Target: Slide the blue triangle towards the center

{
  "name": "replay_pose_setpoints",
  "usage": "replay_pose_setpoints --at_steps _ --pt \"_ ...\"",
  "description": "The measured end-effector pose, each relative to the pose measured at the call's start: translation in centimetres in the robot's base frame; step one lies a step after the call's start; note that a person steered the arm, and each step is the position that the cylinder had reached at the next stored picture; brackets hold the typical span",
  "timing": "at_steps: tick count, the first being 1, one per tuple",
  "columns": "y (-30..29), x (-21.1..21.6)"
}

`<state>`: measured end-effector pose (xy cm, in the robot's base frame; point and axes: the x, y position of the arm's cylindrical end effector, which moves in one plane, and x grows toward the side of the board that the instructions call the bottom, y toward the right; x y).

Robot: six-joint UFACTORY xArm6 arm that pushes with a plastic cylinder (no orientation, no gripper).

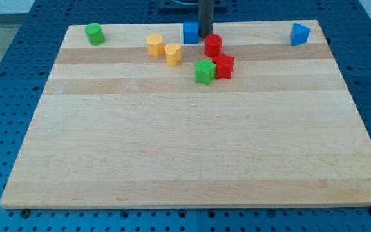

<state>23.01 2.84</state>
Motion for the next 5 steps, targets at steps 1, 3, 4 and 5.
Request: replay_pose_setpoints --at_steps 1,3,4,5 --pt "4.4 -0.2" --pt "13.8 -3.2" --pt "17.6 -3.8" --pt "19.8 -3.1"
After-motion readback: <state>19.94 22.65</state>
